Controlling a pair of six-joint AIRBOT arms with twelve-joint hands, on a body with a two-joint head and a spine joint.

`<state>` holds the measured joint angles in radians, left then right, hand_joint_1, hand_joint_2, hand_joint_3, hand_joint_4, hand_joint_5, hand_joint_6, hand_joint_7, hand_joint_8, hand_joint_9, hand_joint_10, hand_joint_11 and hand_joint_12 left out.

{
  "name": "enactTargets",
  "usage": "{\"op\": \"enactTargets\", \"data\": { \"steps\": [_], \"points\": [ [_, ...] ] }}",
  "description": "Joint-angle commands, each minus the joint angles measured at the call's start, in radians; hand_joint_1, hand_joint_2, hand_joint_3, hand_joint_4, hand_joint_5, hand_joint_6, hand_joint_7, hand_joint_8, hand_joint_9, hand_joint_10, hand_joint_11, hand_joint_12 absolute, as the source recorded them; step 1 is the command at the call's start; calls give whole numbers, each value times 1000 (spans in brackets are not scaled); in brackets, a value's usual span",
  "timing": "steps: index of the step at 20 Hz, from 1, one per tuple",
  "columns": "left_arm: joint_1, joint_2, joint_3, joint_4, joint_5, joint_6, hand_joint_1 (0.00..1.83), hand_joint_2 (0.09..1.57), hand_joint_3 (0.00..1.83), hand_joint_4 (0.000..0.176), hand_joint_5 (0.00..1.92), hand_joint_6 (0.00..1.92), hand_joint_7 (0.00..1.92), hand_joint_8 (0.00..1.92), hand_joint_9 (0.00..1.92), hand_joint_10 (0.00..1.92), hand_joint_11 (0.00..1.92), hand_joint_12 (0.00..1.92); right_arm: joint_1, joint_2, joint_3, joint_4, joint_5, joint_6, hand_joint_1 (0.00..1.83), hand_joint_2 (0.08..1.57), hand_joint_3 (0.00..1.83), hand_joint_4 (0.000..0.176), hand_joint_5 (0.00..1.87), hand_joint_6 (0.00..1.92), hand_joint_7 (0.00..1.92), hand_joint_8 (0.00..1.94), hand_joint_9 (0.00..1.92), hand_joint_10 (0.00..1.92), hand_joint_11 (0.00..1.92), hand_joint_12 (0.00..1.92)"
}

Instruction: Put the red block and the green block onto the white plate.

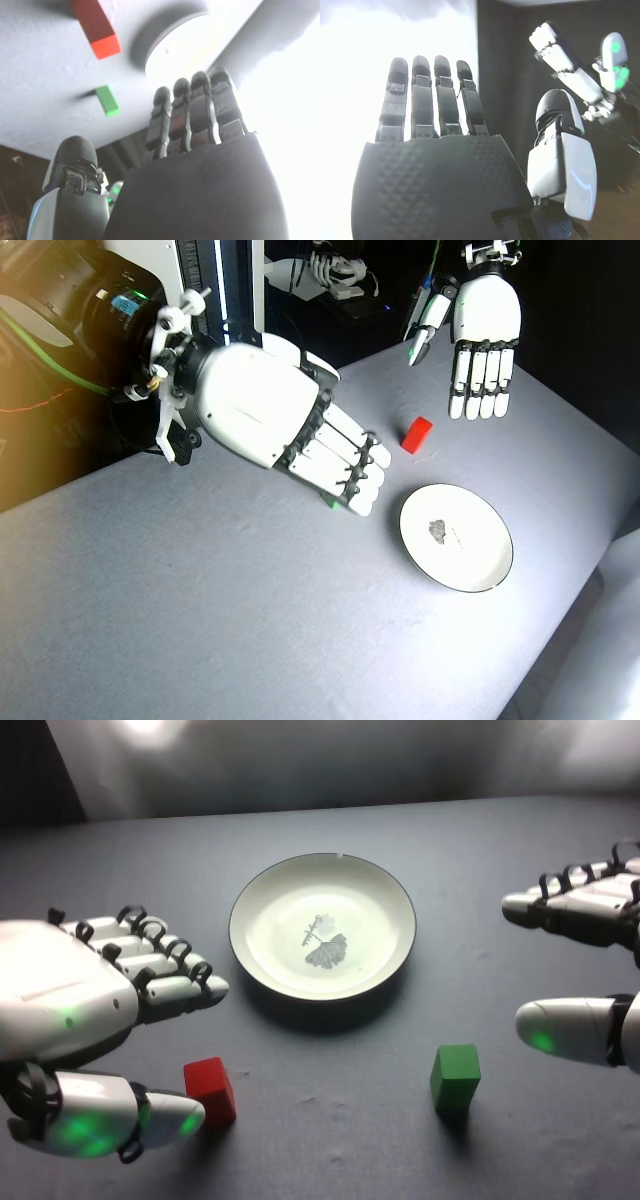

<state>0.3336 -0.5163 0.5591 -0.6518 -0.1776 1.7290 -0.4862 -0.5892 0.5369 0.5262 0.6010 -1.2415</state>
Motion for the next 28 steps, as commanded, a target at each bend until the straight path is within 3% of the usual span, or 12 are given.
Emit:
{"op": "enactTargets", "data": {
  "steps": [1,4,8,9,11,18,22,23,28],
  "points": [
    [8,-2,-7,7,-154,-17,0,1265,5,0,98,0,70,0,40,3,1,1,15,6,-1,14,86,-29,0,1145,0,0,201,1,197,2,173,3,0,369],
    [74,-37,-22,7,-265,-57,4,1264,3,0,113,6,82,5,50,6,23,11,46,-14,-1,175,81,-160,11,1146,0,0,226,3,224,3,195,4,0,412],
    [125,-100,-24,6,-344,-80,357,1155,0,0,134,3,116,3,78,4,46,45,78,-32,-3,325,82,-221,37,1152,0,0,232,5,228,5,191,4,0,405],
    [140,-114,-24,6,-362,-84,387,1127,16,0,150,1,131,1,92,1,8,189,90,-43,-7,364,82,-251,34,1151,0,0,225,1,222,2,186,1,0,408],
    [164,-138,-23,6,-394,-87,397,1126,12,0,141,0,120,0,81,0,0,191,98,-49,-16,413,84,-272,30,1157,1,0,229,1,231,2,204,4,0,441],
    [236,-209,-12,-7,-454,-88,437,1110,0,0,91,2,61,1,25,0,0,131,72,-132,-18,414,169,-333,54,1166,1,0,206,3,210,3,190,2,0,409],
    [241,-262,18,-10,-462,-85,365,1130,4,0,212,22,95,4,42,2,0,129,70,-187,-18,414,227,-347,135,1156,0,0,223,4,228,4,194,2,0,389],
    [247,-276,28,-15,-475,-85,342,1113,1,0,233,5,123,3,67,1,0,202,71,-205,-18,414,246,-351,136,1158,0,0,220,2,225,2,191,0,0,375],
    [254,-297,64,-20,-491,-85,334,1103,0,0,265,8,143,4,78,2,0,194,71,-278,-10,418,304,-395,161,1148,0,0,246,3,248,3,211,3,0,433]
  ]
}}
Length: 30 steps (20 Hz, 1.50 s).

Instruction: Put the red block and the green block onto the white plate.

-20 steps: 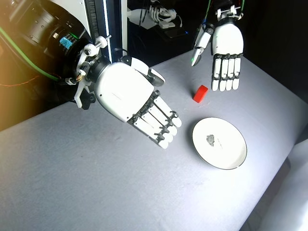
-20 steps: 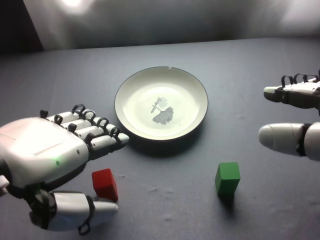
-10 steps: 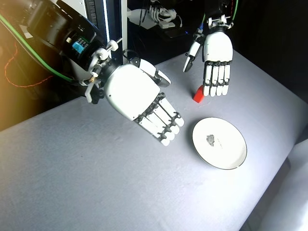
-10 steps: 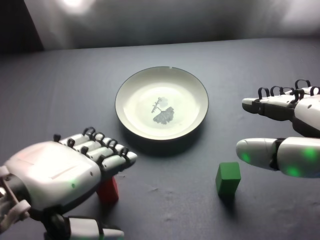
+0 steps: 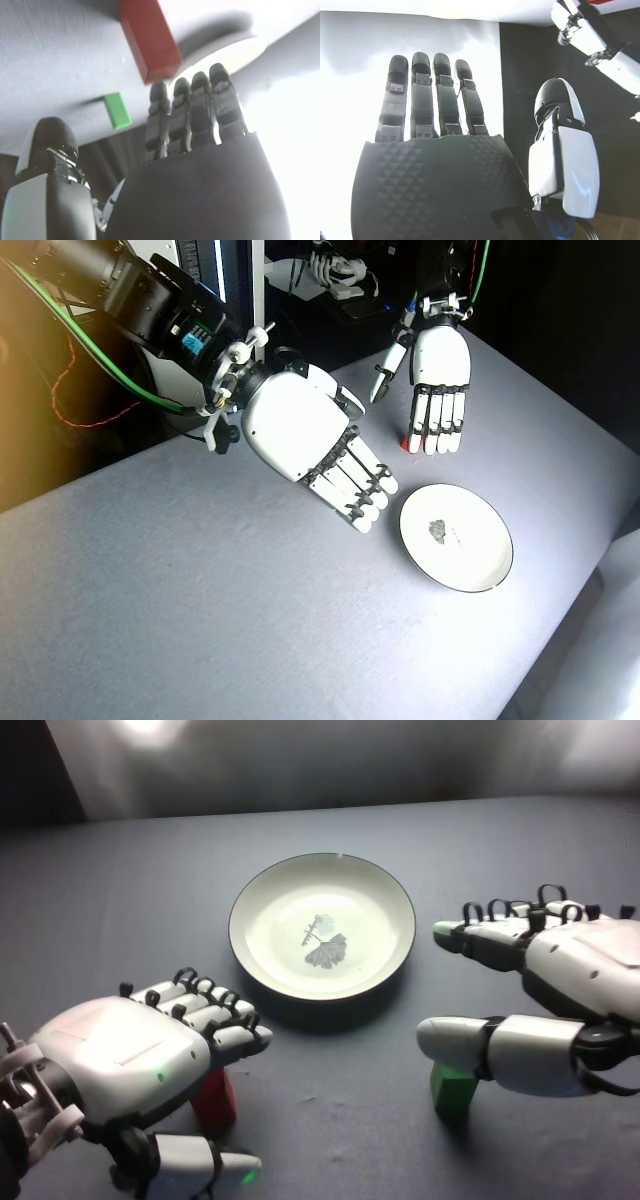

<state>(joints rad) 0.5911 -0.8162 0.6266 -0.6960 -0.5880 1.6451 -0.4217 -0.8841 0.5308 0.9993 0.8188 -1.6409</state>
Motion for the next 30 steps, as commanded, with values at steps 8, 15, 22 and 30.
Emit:
{"op": "enactTargets", "data": {
  "steps": [8,15,22,30],
  "points": [
    [4,-1,26,17,-81,-1,305,1146,5,0,245,5,183,7,112,9,0,138,-1,-70,48,13,102,-27,325,1128,0,0,212,4,226,3,198,3,0,403],
    [23,-1,32,11,-90,-1,552,1173,1,0,351,5,334,7,269,18,0,501,-29,-85,59,13,103,-41,370,1118,0,0,217,1,232,0,214,2,0,430],
    [31,-5,45,4,-90,-1,590,1179,1,0,393,13,391,10,332,17,0,694,-49,-118,80,13,103,-51,408,1122,2,0,218,1,223,1,191,0,0,384],
    [19,-21,46,-72,-128,30,609,1236,4,0,480,17,496,13,443,23,0,938,-76,-135,96,13,103,-71,387,1112,3,0,247,1,264,1,238,1,0,484]
  ]
}}
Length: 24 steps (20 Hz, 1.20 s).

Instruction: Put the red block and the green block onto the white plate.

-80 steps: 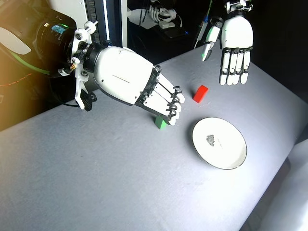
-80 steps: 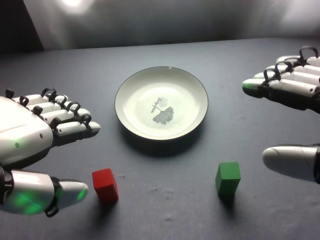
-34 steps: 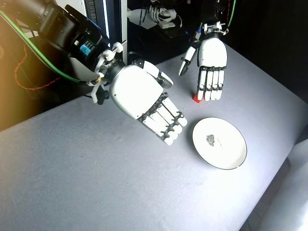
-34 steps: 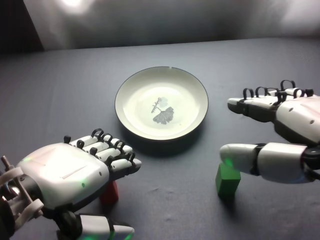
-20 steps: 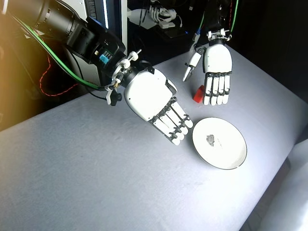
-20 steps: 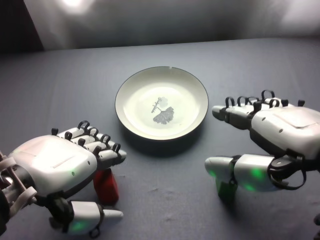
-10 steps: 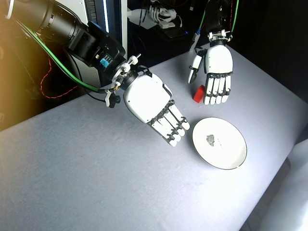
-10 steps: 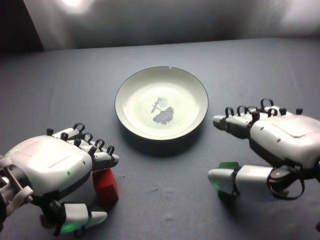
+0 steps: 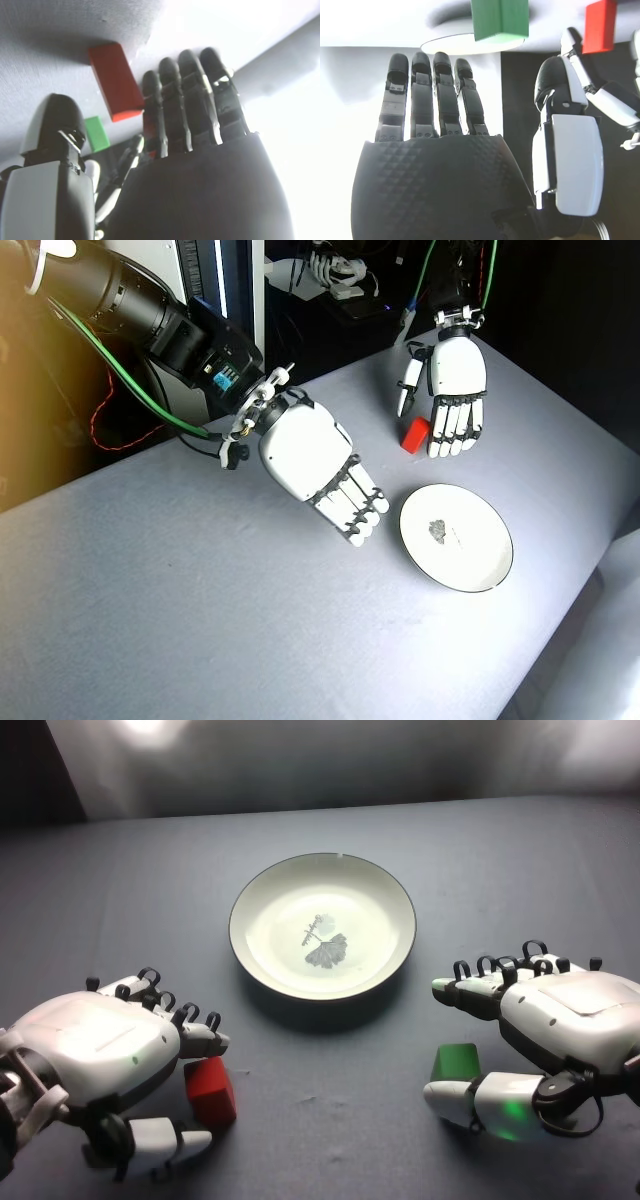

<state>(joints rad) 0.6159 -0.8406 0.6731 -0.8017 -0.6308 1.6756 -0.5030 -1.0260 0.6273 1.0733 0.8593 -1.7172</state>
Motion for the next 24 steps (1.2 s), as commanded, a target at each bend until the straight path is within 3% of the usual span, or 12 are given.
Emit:
{"op": "enactTargets", "data": {
  "steps": [1,14,15,17,19,24],
  "points": [
    [-10,1,-1,20,-89,8,576,1256,8,0,461,6,479,3,429,13,0,918,1,6,-1,-61,61,3,391,1111,1,0,250,2,265,2,239,1,0,477],
    [-26,-32,1,-50,-145,42,645,1270,1,0,483,5,516,5,452,8,0,900,-18,-1,3,-61,59,-21,398,1119,0,0,223,6,254,4,227,2,0,474],
    [-25,-32,1,-50,-145,43,601,1287,6,0,480,2,512,2,442,2,0,880,-23,-2,3,-61,59,-21,438,1118,0,0,227,6,255,3,222,0,0,465],
    [-25,-32,2,-50,-145,45,709,1247,0,0,514,14,544,12,467,11,0,893,-28,-2,3,-61,57,-22,584,1107,0,0,258,11,284,10,247,8,0,495],
    [-25,-33,3,-50,-147,45,667,1258,0,0,513,9,540,6,471,10,0,920,-30,-2,3,-61,57,-28,783,1055,0,0,443,8,461,5,408,9,37,751],
    [-25,-35,4,-51,-152,46,702,1223,0,0,522,2,545,1,467,2,0,911,-28,-3,4,-73,53,-28,868,1046,0,0,513,2,514,6,463,11,64,877]
  ]
}}
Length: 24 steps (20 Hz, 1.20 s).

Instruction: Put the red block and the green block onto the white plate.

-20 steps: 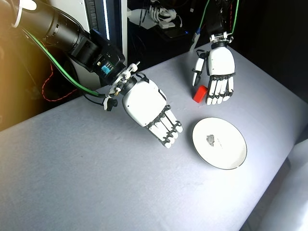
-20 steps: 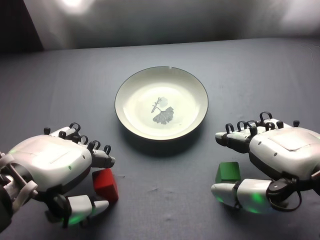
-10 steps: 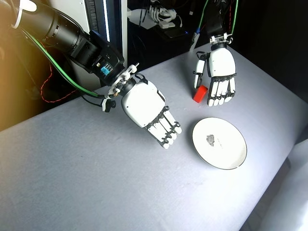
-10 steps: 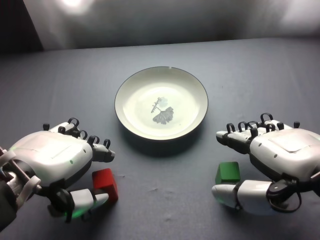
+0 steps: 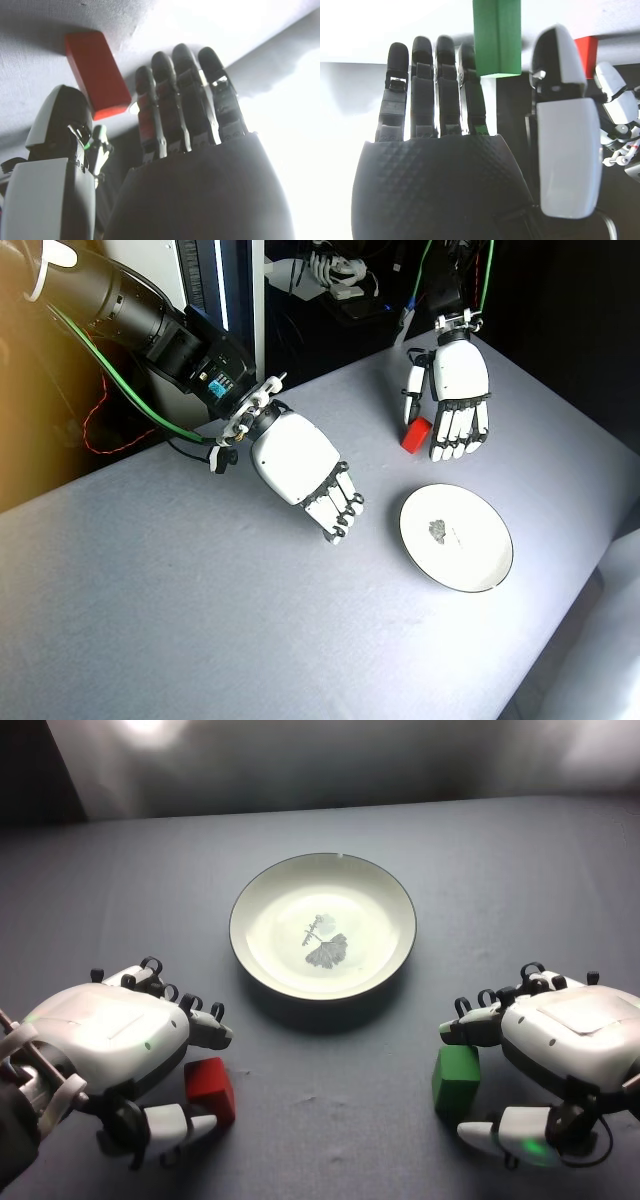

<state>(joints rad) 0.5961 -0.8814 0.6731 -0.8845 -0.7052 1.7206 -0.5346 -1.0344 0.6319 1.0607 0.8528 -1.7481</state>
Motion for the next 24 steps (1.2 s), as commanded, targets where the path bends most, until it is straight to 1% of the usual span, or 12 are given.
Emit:
{"op": "enactTargets", "data": {
  "steps": [1,4,6,7,11,13,17,18,20,23,24],
  "points": [
    [-5,5,4,32,-78,1,676,1230,2,0,524,3,547,2,469,2,0,914,4,5,-1,-61,60,3,896,1045,0,0,513,2,520,7,468,11,63,877],
    [-5,5,4,32,-78,2,720,1215,0,0,529,3,551,2,477,5,0,914,4,5,-1,-68,56,3,975,1038,0,0,520,9,537,10,479,12,45,867],
    [-5,6,4,31,-78,2,705,1224,1,0,517,1,534,0,460,1,0,890,4,4,-1,-72,58,3,985,1038,0,0,522,8,541,10,475,8,42,868],
    [-6,6,4,31,-78,2,706,1226,1,0,520,2,533,1,461,2,0,886,7,3,0,-72,59,4,1023,1018,0,0,517,5,538,7,481,10,43,870],
    [-6,6,4,29,-86,2,681,1241,6,0,493,0,516,0,455,0,0,897,14,-30,29,-73,63,11,1052,1023,0,0,497,0,519,0,473,2,30,898],
    [-6,6,4,29,-87,2,671,1238,3,0,497,4,526,5,459,4,0,890,17,-33,33,-73,63,23,1050,1025,0,0,523,9,539,7,487,7,44,907],
    [-6,6,4,29,-88,2,685,1250,3,0,490,1,515,0,434,2,0,860,40,-35,33,-65,69,44,999,1042,5,0,515,3,531,3,477,2,37,895],
    [-6,6,4,29,-88,2,715,1244,0,0,500,6,525,4,441,5,0,859,43,-35,33,-52,70,48,1024,1028,0,0,527,7,547,9,487,6,42,893],
    [-6,6,4,28,-88,2,657,1273,9,0,471,0,497,1,423,1,0,845,44,-36,32,-51,70,67,1058,1021,0,0,529,6,543,5,476,1,24,885],
    [-6,6,4,26,-90,2,709,1257,0,0,494,8,526,9,442,8,0,853,45,-37,32,-51,70,67,1043,1022,0,0,530,5,548,5,481,2,26,889],
    [-6,6,4,26,-91,2,773,1238,0,0,510,11,547,13,467,16,0,914,45,-37,32,-51,70,68,1051,1016,0,0,539,8,564,10,490,6,30,893]
  ]
}}
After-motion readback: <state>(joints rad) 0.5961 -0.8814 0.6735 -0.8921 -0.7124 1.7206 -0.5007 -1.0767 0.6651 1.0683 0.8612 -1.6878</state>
